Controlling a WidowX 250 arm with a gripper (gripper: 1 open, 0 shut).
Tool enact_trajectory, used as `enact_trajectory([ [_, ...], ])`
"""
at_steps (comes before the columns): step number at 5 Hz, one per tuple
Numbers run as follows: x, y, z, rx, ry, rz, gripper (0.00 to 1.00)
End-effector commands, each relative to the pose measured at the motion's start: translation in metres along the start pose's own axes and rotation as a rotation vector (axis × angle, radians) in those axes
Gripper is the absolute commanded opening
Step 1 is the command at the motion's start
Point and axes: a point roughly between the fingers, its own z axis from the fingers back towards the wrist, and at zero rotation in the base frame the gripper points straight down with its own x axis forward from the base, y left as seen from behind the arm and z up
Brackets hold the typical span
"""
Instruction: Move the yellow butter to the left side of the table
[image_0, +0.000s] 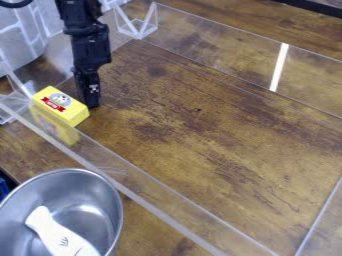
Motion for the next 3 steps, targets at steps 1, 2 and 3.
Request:
enact_trajectory([
  [1, -0.0059, 0.0100, 0.0098, 0.016, -0.021, 0.021, 0.00],
  [2, -0.0083, 0.0127, 0.0106, 0.008, -0.022, 0.023, 0.00],
  [3, -0.0095, 0.0145, 0.0114, 0.000, -0.022, 0.025, 0.00],
])
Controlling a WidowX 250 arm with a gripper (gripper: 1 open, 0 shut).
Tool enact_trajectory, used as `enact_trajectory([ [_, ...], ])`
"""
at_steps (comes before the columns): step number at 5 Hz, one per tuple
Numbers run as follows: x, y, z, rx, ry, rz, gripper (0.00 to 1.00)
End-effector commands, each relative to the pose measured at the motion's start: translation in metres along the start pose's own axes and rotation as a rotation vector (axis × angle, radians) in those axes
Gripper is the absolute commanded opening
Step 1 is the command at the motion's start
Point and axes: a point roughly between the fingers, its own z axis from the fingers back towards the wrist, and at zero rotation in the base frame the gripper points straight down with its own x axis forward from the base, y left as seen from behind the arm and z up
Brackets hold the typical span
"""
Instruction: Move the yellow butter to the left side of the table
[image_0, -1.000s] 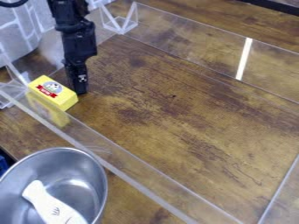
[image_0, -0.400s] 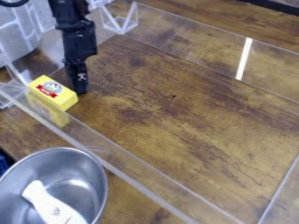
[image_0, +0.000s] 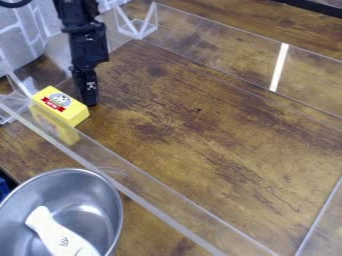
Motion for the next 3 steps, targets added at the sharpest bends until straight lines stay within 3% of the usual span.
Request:
enact_trajectory([
  [1, -0.0062, 0.0091, 0.0109, 0.019, -0.026, 0.027, 0.00],
  [3, -0.0054, 0.0089, 0.0113, 0.005, -0.023, 0.028, 0.00],
])
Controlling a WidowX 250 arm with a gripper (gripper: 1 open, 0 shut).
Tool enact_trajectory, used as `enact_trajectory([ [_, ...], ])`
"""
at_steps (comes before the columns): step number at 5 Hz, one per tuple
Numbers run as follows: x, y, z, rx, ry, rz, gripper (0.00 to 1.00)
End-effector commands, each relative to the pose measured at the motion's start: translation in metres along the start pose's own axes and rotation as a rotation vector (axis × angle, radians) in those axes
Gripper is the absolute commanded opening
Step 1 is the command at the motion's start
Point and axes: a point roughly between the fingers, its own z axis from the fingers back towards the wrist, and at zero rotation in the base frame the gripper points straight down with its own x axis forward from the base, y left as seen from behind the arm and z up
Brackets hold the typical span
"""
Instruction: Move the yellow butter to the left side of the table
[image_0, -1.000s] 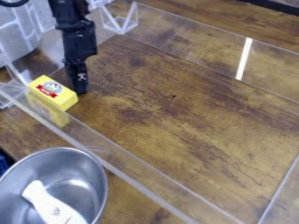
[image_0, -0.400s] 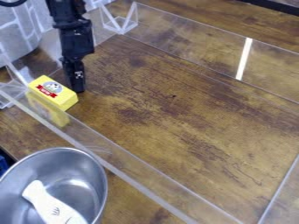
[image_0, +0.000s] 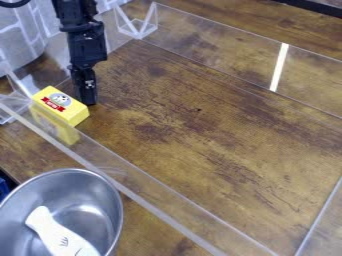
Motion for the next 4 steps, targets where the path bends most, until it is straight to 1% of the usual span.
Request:
enact_trajectory([
  [1, -0.0046, 0.0074, 0.0115, 0.020, -0.024, 0.023, 0.00],
  [4, -0.0029, 0.0071, 0.0118, 0.002, -0.021, 0.024, 0.00],
])
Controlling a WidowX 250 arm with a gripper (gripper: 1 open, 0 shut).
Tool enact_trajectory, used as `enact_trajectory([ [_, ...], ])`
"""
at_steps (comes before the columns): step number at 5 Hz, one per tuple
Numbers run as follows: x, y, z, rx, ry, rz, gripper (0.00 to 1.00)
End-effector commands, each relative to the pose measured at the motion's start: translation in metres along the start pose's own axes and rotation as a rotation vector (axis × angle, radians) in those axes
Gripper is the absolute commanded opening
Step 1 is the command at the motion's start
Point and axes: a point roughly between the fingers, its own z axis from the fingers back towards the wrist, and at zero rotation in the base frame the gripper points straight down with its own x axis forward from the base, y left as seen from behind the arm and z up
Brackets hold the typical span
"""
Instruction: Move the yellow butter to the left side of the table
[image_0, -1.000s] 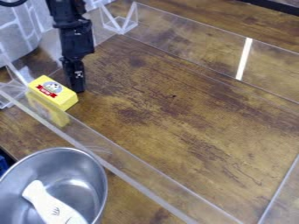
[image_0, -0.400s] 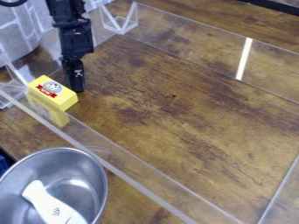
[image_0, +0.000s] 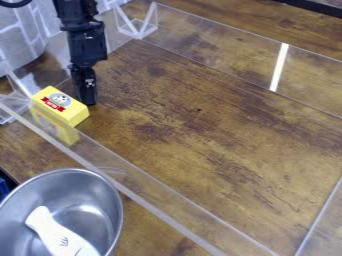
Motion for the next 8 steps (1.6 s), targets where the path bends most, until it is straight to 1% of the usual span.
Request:
enact_trajectory([
  [1, -0.004, 0.007, 0.012, 0.021, -0.027, 0.020, 0.00],
  [4, -0.002, 0.008, 0.012, 0.006, -0.026, 0.019, 0.00],
  [5, 0.001, 0.003, 0.016, 0.011, -0.035, 0.009, 1.00],
  [6, 0.004, -0.002, 0.021, 0.015, -0.044, -0.003, 1.00],
  [8, 0.002, 0.002, 0.022, 0.017, -0.049, 0.002, 1.00],
])
